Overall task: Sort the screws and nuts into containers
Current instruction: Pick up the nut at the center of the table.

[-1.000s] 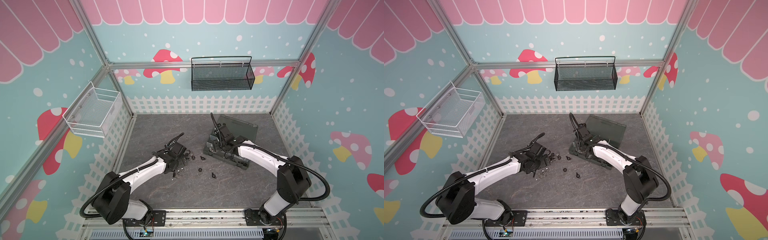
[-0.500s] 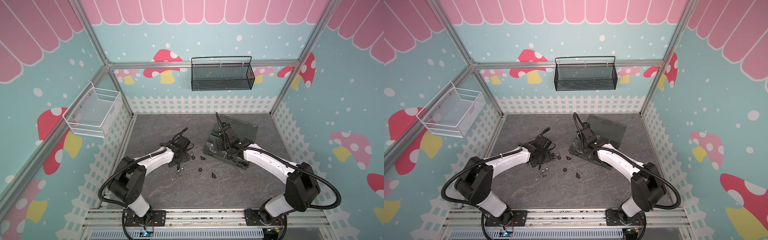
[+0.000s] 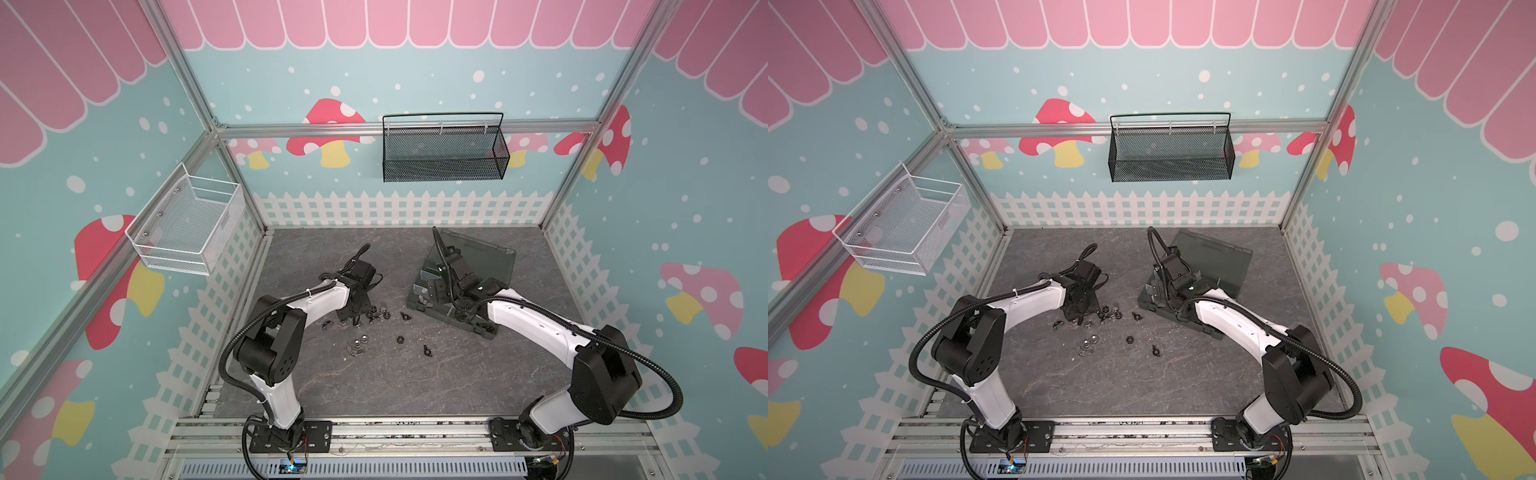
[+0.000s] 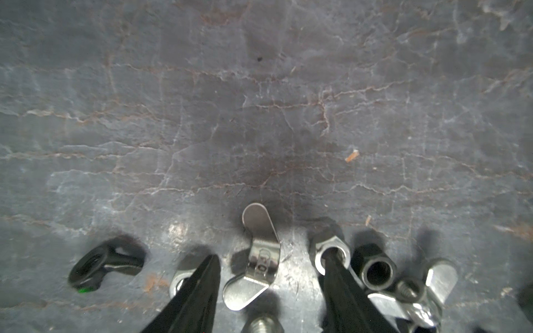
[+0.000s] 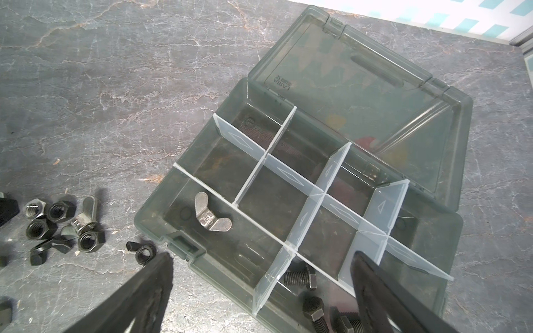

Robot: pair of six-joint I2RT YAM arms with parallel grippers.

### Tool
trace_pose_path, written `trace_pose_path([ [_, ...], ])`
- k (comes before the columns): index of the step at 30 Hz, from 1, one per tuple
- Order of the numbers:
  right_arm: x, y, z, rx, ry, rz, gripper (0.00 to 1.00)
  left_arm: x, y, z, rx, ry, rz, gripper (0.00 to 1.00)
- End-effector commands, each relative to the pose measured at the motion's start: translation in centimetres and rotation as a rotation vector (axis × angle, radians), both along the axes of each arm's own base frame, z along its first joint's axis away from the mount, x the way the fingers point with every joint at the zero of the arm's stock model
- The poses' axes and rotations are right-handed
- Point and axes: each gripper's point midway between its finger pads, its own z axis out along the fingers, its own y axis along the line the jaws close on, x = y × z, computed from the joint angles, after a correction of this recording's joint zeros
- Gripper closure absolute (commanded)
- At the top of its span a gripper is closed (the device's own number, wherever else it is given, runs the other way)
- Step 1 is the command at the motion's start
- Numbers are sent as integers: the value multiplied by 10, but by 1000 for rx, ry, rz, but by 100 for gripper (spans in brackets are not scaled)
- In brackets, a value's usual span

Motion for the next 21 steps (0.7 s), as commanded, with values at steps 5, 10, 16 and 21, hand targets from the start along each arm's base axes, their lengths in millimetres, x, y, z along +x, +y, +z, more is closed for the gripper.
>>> trace_pose_path([
  [5,3,-6,-4,-29,30,-50,3,7,10,-9,-3,9,9,51],
  [10,4,-4,-3,-21,29,-49,3,5,10,-17,-30,21,20,58],
  [16,3,-6,0,-20,21,-57,3,-4,10,-29,-45,52,35,64],
  [21,4,-6,0,-19,21,-58,3,-11,10,-38,-60,79,44,70],
])
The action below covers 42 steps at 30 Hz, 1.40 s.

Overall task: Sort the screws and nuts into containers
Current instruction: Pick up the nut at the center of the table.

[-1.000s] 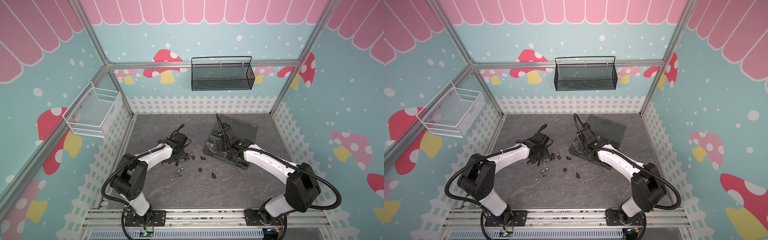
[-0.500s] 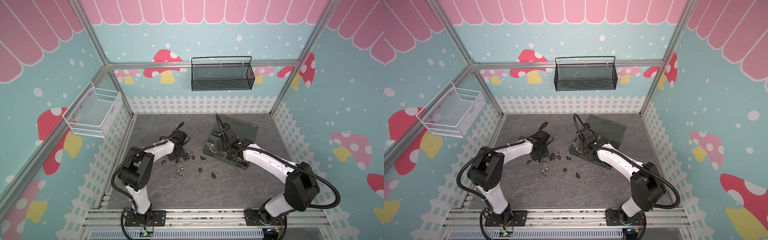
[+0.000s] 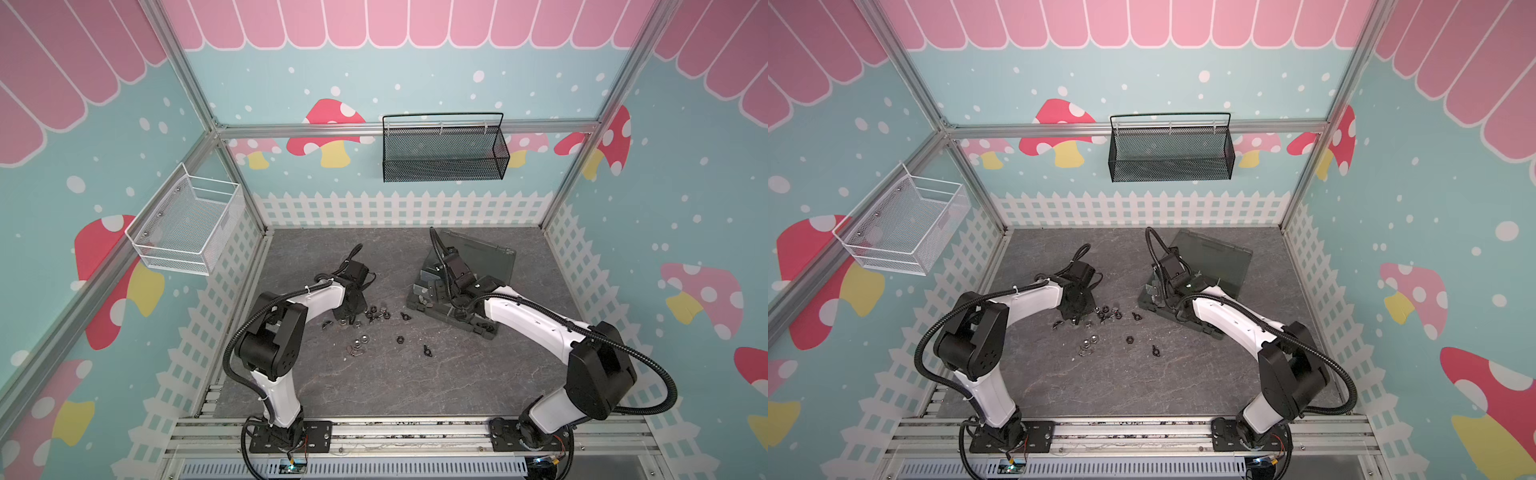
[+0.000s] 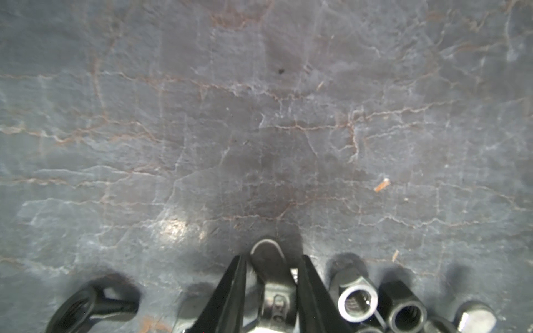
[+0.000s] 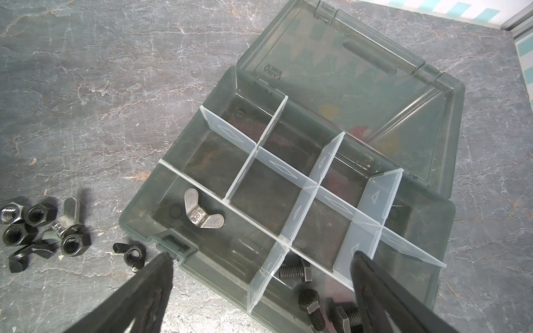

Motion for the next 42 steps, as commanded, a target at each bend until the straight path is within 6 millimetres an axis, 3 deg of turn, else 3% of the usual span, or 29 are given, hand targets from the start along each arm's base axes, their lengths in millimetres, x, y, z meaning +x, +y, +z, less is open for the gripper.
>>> trace_pose_path([
  [1,3,-2,6,1,-8,-24,3,-21,1,-25,-22,83,23,72],
  [13,4,-2,6,2,-10,-26,3,-39,5,-30,-41,103,94,76],
  [18,3,-3,5,5,-9,-31,3,-36,2,-23,-49,69,102,86],
  [26,1,-7,11,8,-28,-47,3,-21,-1,3,-45,-25,89,89],
  [35,-3,-19,21,26,-74,-107,3,-3,-45,49,-71,-156,-52,91],
  [42,-13,-38,41,63,-157,-184,3,7,-96,73,-111,-211,-176,91],
])
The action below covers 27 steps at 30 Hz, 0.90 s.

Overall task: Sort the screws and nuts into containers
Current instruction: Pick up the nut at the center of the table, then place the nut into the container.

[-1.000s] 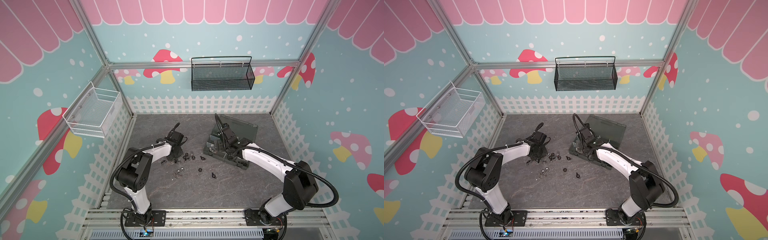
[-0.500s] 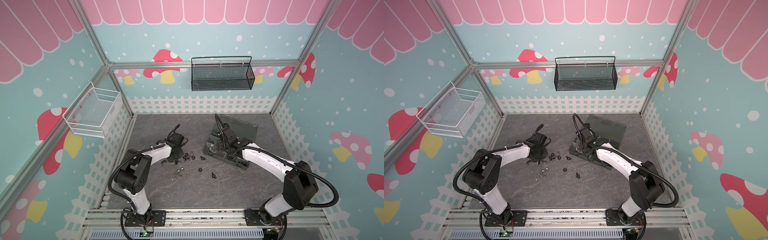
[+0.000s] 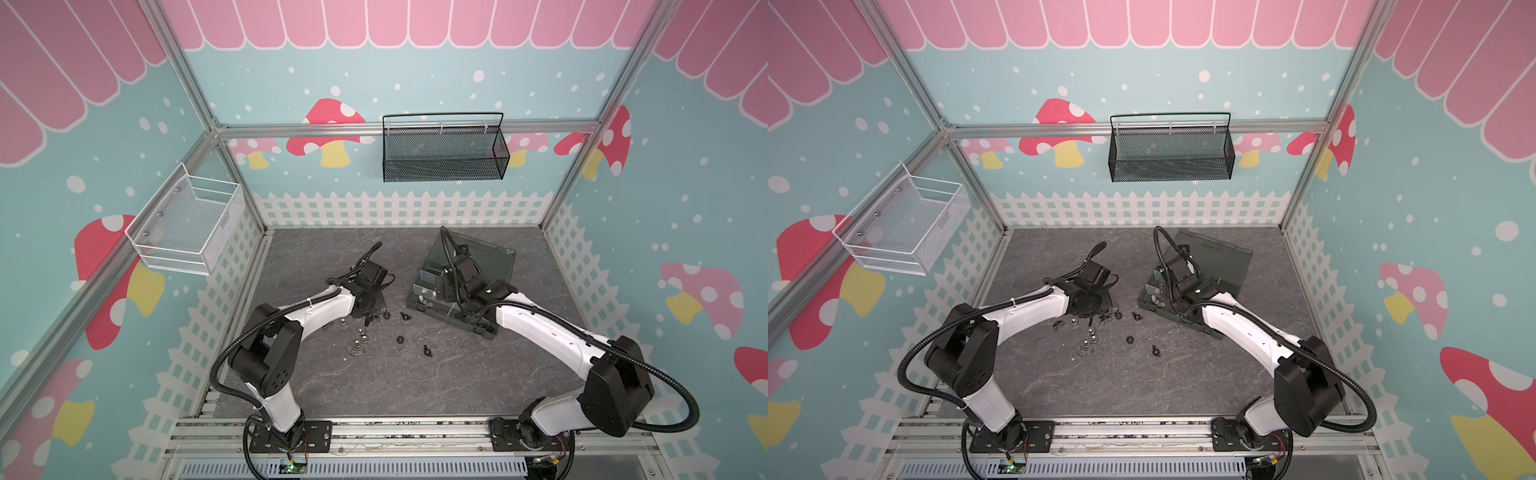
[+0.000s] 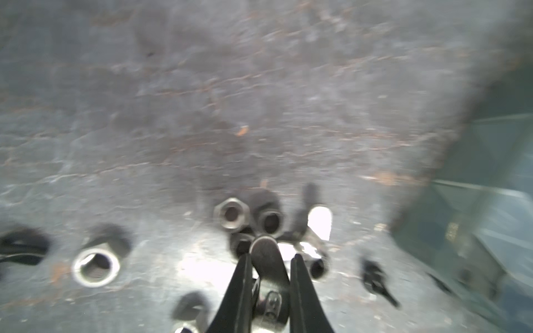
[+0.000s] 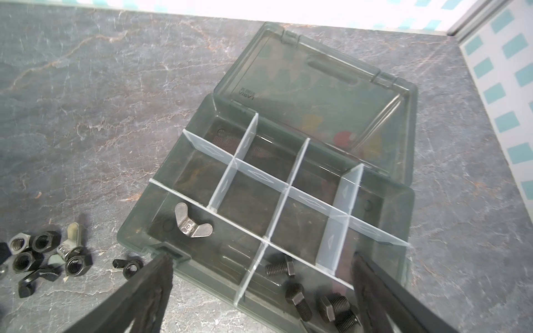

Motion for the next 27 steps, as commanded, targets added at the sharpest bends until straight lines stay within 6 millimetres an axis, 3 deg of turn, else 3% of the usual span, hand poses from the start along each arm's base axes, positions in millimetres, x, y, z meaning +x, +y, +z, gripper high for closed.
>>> trace_pose_path([
  [1,-4,-16,13,27,-63,-80,3,10,-26,19,-11,-57,-66,91],
  [9,-16,-29,26,76,-126,-117,3,17,-109,31,-74,-88,-243,91],
  [14,-20,-32,29,84,-140,-118,3,22,-143,30,-104,-89,-291,91],
  [27,-21,-31,27,90,-139,-104,3,28,-173,10,-144,-44,-313,83],
])
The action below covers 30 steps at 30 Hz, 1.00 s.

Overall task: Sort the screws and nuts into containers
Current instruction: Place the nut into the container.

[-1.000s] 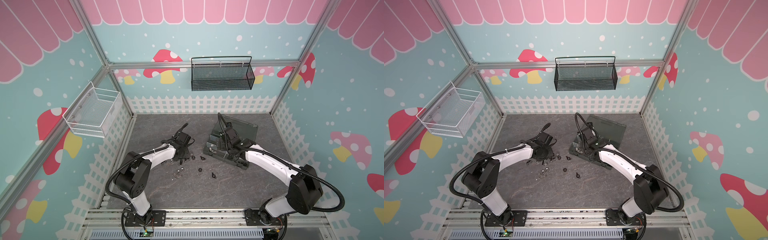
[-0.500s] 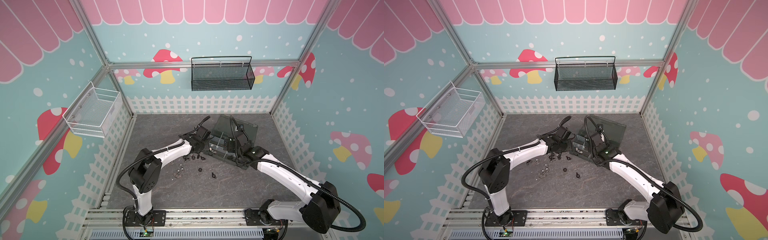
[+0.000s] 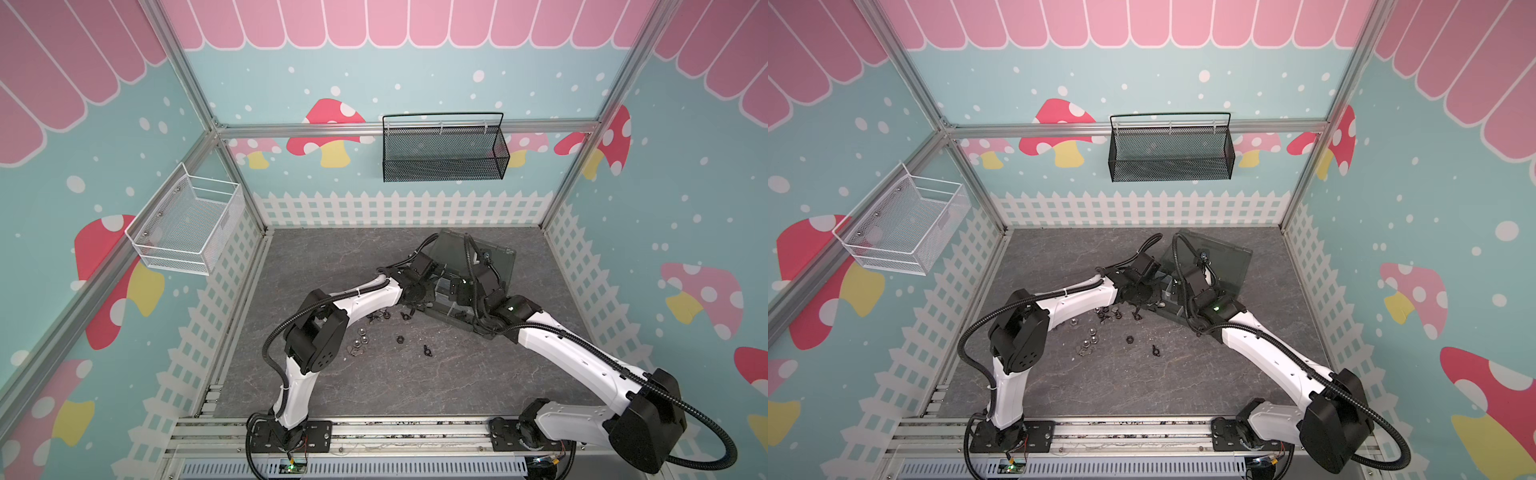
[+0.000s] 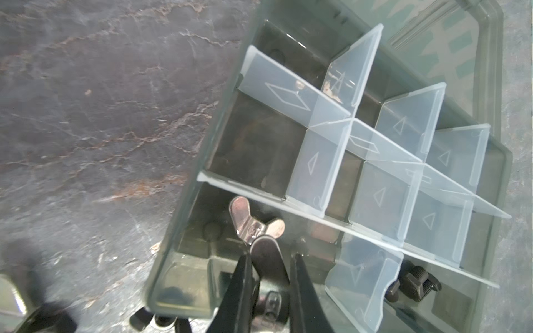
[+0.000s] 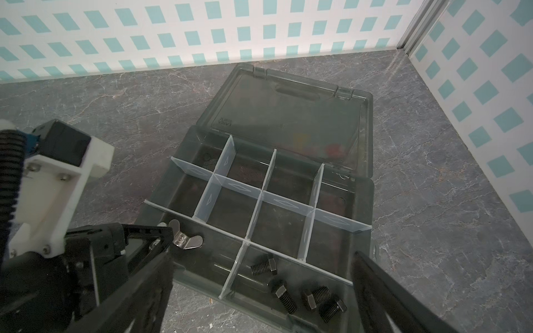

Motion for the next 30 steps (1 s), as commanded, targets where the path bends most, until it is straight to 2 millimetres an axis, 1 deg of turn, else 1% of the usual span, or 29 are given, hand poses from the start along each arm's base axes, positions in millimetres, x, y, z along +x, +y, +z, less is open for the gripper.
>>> trace_pose_path([
  [1,-2,-3,2,20,-16,-17,3,1,-15,3,-31,3,-18,82],
  [8,-3,-4,3,20,-21,-16,3,-8,-27,-7,-44,38,-52,73],
  [9,-3,-5,4,20,-23,-17,3,-10,-27,-7,-44,39,-54,71],
  [10,-3,-5,4,21,-23,-18,3,-11,-28,-7,-43,40,-57,66],
  [14,-2,-3,3,24,-23,-14,3,-15,-31,-2,-45,29,-72,56],
  [18,-2,-3,4,24,-24,-12,3,-15,-28,7,-44,8,-69,55],
  [21,-3,-4,5,28,-27,-14,3,-16,-18,18,-33,-19,-46,55],
  [24,-3,-4,5,30,-30,-14,3,-17,1,27,-16,-43,-7,54],
  [27,-4,-4,3,31,-24,-13,3,-18,28,30,0,-36,42,50],
  [30,-4,-4,1,29,-21,-12,3,-20,60,23,43,-10,88,45],
])
